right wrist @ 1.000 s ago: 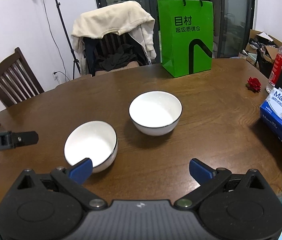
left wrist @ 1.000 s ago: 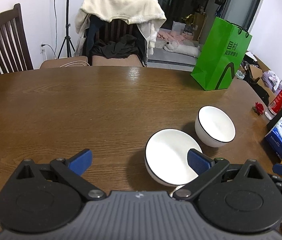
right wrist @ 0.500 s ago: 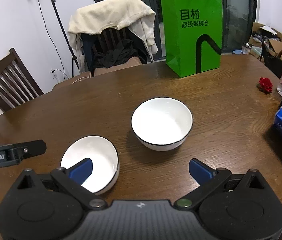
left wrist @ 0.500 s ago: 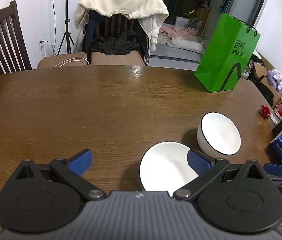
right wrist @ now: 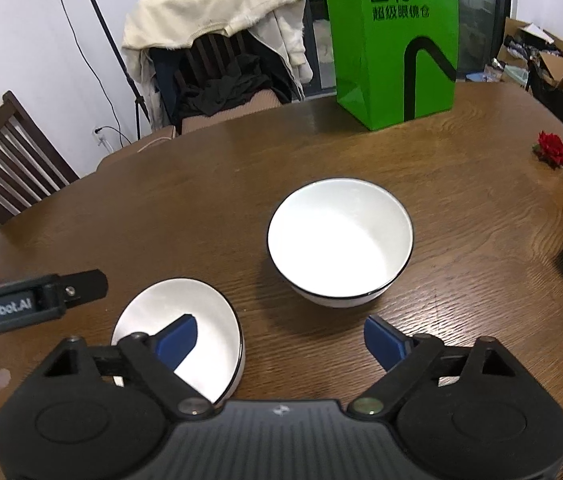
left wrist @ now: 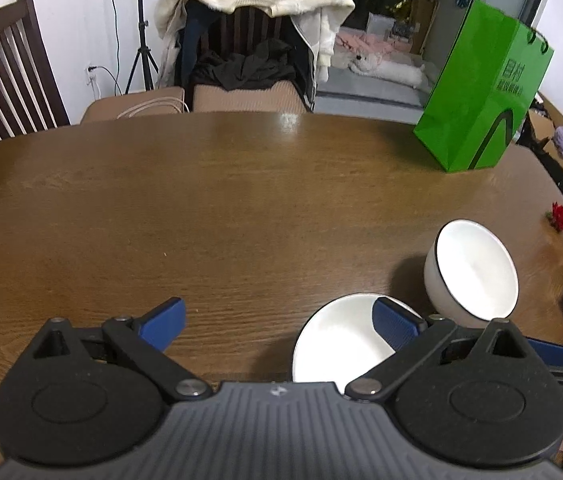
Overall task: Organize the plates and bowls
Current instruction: 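Move both open grippers toward the nearer white black-rimmed bowl, then close both grippers on the rim of the white bowl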
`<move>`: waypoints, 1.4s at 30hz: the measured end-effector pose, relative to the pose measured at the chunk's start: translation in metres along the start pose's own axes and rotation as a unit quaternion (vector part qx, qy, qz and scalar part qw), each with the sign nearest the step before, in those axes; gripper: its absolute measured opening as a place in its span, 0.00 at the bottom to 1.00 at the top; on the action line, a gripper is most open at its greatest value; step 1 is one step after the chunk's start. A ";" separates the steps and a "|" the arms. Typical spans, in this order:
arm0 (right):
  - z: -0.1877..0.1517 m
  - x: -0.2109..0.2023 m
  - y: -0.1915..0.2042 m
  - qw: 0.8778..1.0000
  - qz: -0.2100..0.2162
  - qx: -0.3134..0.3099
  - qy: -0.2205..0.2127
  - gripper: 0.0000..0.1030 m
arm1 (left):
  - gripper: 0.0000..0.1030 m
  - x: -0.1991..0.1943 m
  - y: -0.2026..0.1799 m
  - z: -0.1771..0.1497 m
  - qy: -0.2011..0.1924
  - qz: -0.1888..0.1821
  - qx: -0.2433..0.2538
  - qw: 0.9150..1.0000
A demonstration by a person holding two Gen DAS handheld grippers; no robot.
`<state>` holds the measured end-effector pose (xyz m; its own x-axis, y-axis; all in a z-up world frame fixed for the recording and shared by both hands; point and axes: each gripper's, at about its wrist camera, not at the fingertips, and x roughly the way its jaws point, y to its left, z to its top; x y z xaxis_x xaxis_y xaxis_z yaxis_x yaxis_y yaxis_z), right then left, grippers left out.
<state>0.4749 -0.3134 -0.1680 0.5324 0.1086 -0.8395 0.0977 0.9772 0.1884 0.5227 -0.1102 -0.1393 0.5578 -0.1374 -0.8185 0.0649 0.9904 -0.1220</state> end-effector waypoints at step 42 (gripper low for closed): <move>-0.012 0.062 0.040 0.997 -0.018 -0.047 0.063 0.06 | 0.13 0.051 -0.006 -0.012 0.074 -0.031 0.017 0.997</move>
<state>0.5020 -0.2655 -0.2186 0.4196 0.0885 -0.9034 0.0335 0.9931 0.1128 0.5409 -0.1231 -0.1868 0.4231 -0.1968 -0.8845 0.1255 0.9794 -0.1579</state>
